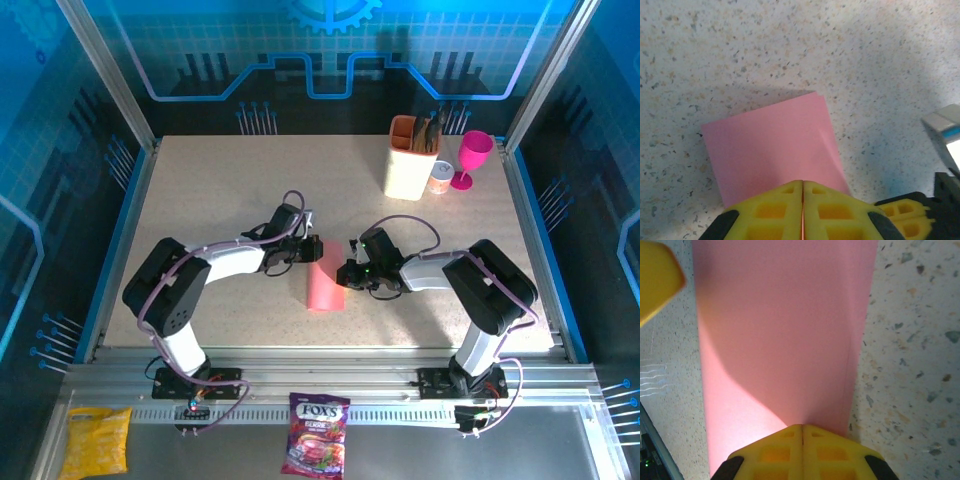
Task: Fold a paper plane with a square sheet of paper (pick it up from the middle)
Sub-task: First fold the square sheet of paper in half at the center of the table, then first fold in half a square sheet of paper at the center of the table.
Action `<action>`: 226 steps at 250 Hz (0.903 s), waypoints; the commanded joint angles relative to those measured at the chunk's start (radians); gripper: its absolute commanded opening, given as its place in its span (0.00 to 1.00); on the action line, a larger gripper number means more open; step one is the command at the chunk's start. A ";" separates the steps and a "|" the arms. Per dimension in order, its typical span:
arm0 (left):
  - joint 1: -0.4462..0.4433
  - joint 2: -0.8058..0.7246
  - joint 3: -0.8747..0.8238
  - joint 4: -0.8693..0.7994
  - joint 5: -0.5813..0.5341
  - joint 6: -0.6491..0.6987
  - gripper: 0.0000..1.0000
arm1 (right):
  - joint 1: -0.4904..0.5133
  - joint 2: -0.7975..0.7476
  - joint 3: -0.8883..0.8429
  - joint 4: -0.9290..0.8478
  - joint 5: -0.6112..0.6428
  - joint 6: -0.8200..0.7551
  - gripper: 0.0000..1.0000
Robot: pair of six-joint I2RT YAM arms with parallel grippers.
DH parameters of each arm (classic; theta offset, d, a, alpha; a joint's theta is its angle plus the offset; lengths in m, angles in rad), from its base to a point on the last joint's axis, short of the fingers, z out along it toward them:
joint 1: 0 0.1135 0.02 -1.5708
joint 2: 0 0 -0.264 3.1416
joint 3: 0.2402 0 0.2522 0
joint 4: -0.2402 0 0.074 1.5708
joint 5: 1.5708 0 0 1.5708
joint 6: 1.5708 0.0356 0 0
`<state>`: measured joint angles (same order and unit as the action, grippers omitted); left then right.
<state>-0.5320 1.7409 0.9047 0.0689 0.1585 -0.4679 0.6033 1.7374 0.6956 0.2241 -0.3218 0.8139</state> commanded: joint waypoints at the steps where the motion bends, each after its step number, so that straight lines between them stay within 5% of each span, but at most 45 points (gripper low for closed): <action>1: 0.007 0.035 -0.033 0.025 -0.022 0.020 0.08 | 0.024 0.062 -0.018 -0.127 0.044 -0.022 0.00; 138: 0.007 0.075 -0.099 0.072 -0.044 0.014 0.01 | 0.016 -0.132 0.133 -0.307 0.023 -0.122 0.00; 226: 0.007 0.077 -0.099 0.071 -0.045 0.017 0.01 | 0.184 -0.112 0.223 -0.258 0.031 -0.070 0.00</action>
<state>-0.5320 1.7996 0.8291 0.1780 0.1314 -0.4679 0.7307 1.5791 0.9012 -0.0528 -0.2916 0.7136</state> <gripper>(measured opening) 0.052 0.061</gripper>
